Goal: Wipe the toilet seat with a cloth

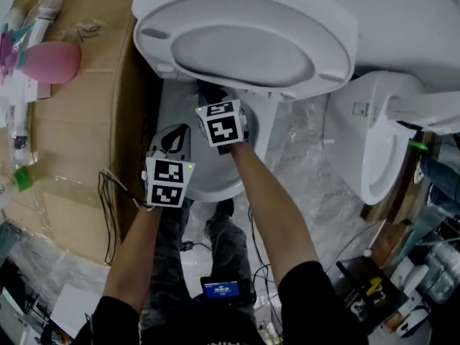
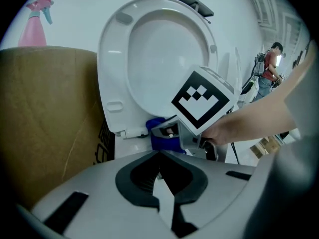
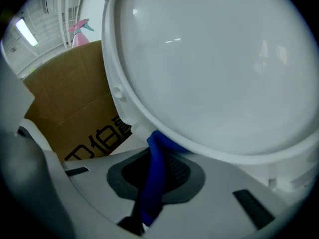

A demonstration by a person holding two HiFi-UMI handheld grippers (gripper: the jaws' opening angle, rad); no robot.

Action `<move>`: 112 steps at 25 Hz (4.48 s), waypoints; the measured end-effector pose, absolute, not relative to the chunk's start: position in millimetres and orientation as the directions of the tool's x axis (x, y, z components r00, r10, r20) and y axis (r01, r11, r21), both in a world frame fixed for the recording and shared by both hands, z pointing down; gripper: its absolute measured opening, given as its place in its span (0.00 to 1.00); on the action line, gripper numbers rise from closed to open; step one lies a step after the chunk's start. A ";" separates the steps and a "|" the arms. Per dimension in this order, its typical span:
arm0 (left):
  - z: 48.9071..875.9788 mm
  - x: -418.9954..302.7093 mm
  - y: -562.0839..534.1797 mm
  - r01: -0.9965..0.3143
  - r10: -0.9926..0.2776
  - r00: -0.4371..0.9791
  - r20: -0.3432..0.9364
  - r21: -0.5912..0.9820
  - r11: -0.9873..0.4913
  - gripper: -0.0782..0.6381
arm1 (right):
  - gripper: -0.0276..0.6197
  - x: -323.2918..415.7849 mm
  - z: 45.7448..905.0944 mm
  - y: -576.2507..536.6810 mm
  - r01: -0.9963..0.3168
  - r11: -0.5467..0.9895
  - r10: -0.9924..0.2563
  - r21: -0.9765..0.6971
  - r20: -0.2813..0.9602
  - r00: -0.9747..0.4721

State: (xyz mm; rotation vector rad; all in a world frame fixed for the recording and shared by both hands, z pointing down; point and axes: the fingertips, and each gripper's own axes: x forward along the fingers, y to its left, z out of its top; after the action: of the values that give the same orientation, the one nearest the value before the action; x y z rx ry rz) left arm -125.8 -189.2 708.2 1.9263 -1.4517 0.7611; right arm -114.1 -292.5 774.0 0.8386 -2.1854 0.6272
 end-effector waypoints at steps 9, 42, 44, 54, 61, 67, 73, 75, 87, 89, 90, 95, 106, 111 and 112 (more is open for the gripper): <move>704.3 -105.7 -194.8 -0.965 -0.623 0.236 0.746 0.105 -0.240 0.13 | 0.13 -54.3 762.8 -300.8 -0.772 0.617 -0.436 -0.154 0.750 -0.498; 633.0 -39.9 -220.9 -0.939 -0.613 0.286 0.736 0.087 -0.334 0.13 | 0.13 95.1 640.9 -333.9 -0.908 0.415 -0.630 -0.054 0.703 -0.329; 620.6 -38.7 -221.7 -0.938 -0.619 0.289 0.730 0.088 -0.335 0.13 | 0.13 95.6 626.4 -335.2 -0.909 0.415 -0.639 -0.047 0.696 -0.328; 561.5 -44.2 -229.7 -0.937 -0.632 0.297 0.716 0.092 -0.337 0.13 | 0.13 94.6 547.1 -344.3 -0.911 0.413 -0.673 -0.020 0.667 -0.319; 515.1 -44.6 -239.4 -0.934 -0.643 0.305 0.703 0.091 -0.345 0.13 | 0.13 90.5 503.6 -347.1 -0.906 0.423 -0.661 0.000 0.684 -0.308; 485.8 -62.7 -249.5 -0.938 -0.667 0.301 0.681 0.085 -0.336 0.13 | 0.13 78.5 477.0 -345.2 -0.909 0.418 -0.671 -0.003 0.673 -0.311; 459.8 -78.8 -248.4 -0.942 -0.685 0.297 0.665 0.089 -0.322 0.13 | 0.13 44.2 437.7 -355.6 -0.884 0.468 -0.682 0.013 0.641 -0.352; 450.0 -86.0 -248.4 -0.945 -0.693 0.295 0.658 0.093 -0.315 0.13 | 0.13 29.6 430.4 -356.1 -0.870 0.491 -0.677 0.034 0.644 -0.357; 407.6 -126.6 -269.4 -0.946 -0.725 0.287 0.626 0.068 -0.316 0.13 | 0.13 -32.2 409.8 -351.9 -0.859 0.513 -0.659 0.008 0.645 -0.388; 398.5 -128.8 -273.8 -0.945 -0.734 0.289 0.614 0.062 -0.320 0.13 | 0.13 -42.3 408.3 -351.8 -0.850 0.527 -0.656 0.016 0.643 -0.395; 394.7 -130.4 -275.6 -0.945 -0.737 0.290 0.610 0.060 -0.322 0.13 | 0.13 -47.2 407.9 -352.0 -0.846 0.533 -0.654 0.017 0.643 -0.399; 390.7 -136.8 -277.7 -0.942 -0.736 0.287 0.613 0.043 -0.332 0.13 | 0.13 -62.1 409.0 -349.9 -0.824 0.566 -0.634 0.018 0.648 -0.422; 371.1 -119.5 -279.6 -0.890 -0.716 0.330 0.615 -0.051 -0.454 0.13 | 0.13 -40.1 389.2 -344.8 -0.854 0.519 -0.638 -0.051 0.642 -0.425; 357.3 -101.5 -282.6 -0.803 -0.718 0.377 0.585 -0.181 -0.568 0.13 | 0.13 -14.7 359.5 -336.3 -0.866 0.495 -0.664 -0.065 0.615 -0.426; 354.7 -98.2 -285.5 -0.779 -0.721 0.375 0.582 -0.225 -0.586 0.13 | 0.13 -9.2 353.8 -336.4 -0.869 0.490 -0.671 -0.071 0.606 -0.427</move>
State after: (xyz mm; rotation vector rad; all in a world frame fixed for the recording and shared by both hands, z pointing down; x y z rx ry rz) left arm -98.2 -285.5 354.7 2.5313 -1.3846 1.0022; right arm -9.2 -336.4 353.8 1.2674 -2.2296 0.5162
